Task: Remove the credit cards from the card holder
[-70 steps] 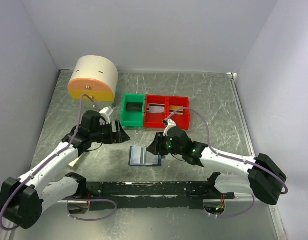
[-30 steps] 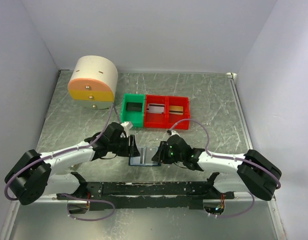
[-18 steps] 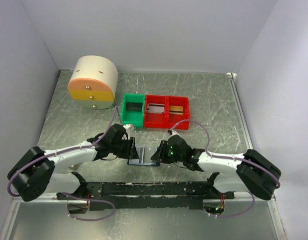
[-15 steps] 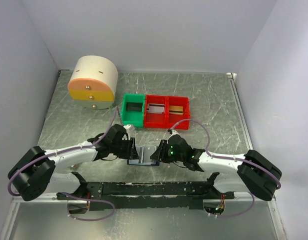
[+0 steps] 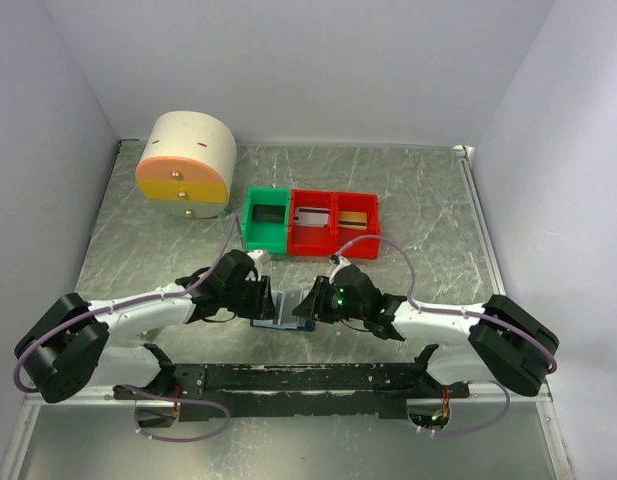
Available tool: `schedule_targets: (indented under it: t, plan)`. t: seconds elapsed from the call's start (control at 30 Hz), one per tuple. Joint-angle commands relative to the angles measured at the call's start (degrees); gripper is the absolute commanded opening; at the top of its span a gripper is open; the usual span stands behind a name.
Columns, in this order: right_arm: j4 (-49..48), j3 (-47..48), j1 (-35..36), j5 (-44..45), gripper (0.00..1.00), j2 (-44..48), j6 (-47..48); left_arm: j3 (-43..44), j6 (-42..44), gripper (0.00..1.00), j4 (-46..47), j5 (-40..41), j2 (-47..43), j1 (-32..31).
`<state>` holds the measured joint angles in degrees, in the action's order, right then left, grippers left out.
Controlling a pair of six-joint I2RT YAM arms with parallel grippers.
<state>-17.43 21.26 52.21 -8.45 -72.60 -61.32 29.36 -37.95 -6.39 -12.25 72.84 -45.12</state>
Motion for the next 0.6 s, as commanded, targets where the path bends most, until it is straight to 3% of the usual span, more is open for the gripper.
schedule_targets:
  t: [0.0,0.57]
  plan:
    - [-2.9,2.2,0.2,-1.3,0.3,-1.3,-0.1,0.5,0.1,0.48,-1.2,2.9,-2.5,-0.6]
    - [-1.4,12.2,0.2,-5.3,0.31,-11.4,3.3,-0.6,-5.9,0.48,-11.1,17.0,-13.9,-0.7]
